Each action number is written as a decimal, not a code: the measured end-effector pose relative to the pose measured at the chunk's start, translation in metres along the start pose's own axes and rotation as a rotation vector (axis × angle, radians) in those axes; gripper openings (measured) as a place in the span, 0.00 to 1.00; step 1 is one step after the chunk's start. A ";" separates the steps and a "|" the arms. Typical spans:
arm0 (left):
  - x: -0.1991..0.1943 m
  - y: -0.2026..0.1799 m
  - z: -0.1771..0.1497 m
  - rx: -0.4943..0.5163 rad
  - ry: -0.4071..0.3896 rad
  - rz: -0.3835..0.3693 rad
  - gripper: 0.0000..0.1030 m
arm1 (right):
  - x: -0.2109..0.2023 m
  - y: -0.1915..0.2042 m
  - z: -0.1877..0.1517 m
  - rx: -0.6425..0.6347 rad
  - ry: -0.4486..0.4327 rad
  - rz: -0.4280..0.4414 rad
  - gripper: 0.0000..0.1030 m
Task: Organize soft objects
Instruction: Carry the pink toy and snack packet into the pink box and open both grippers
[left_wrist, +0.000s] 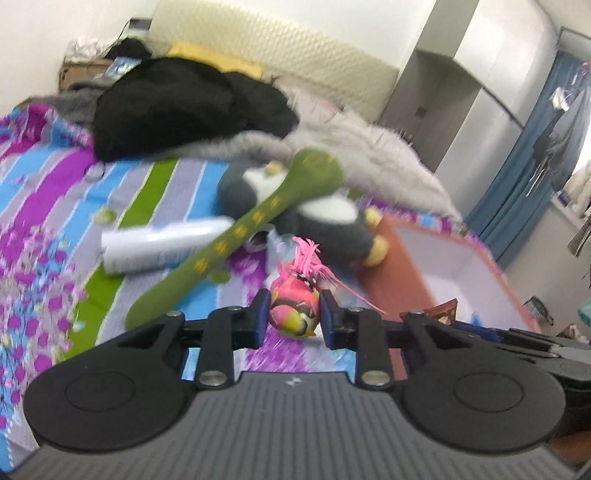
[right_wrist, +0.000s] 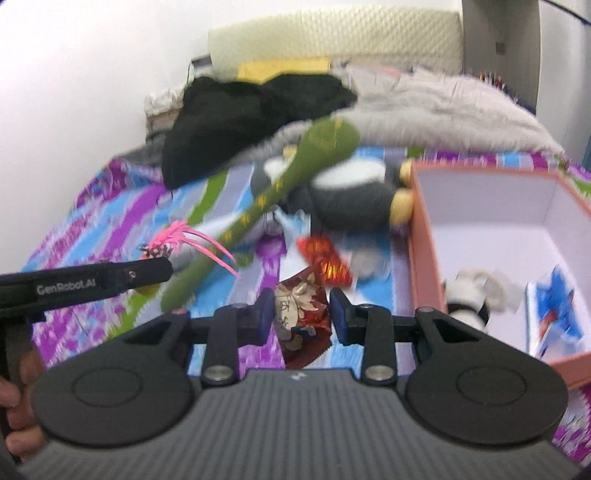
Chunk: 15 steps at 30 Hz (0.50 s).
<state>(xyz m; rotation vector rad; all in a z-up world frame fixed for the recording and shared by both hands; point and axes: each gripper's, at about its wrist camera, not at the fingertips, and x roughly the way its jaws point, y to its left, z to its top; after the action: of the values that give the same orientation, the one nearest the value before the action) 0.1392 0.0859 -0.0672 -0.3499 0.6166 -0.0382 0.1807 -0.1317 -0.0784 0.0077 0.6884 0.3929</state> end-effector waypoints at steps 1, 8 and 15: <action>-0.004 -0.007 0.007 0.002 -0.011 -0.011 0.32 | -0.006 -0.002 0.006 0.000 -0.016 0.000 0.35; -0.015 -0.060 0.050 0.037 -0.072 -0.078 0.32 | -0.040 -0.020 0.050 0.010 -0.125 0.002 0.35; -0.003 -0.120 0.079 0.071 -0.087 -0.169 0.32 | -0.068 -0.053 0.084 0.020 -0.211 -0.037 0.35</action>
<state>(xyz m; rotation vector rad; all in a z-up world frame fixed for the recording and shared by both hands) 0.1901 -0.0020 0.0342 -0.3323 0.4971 -0.2056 0.2033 -0.1945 0.0216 0.0545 0.4839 0.3439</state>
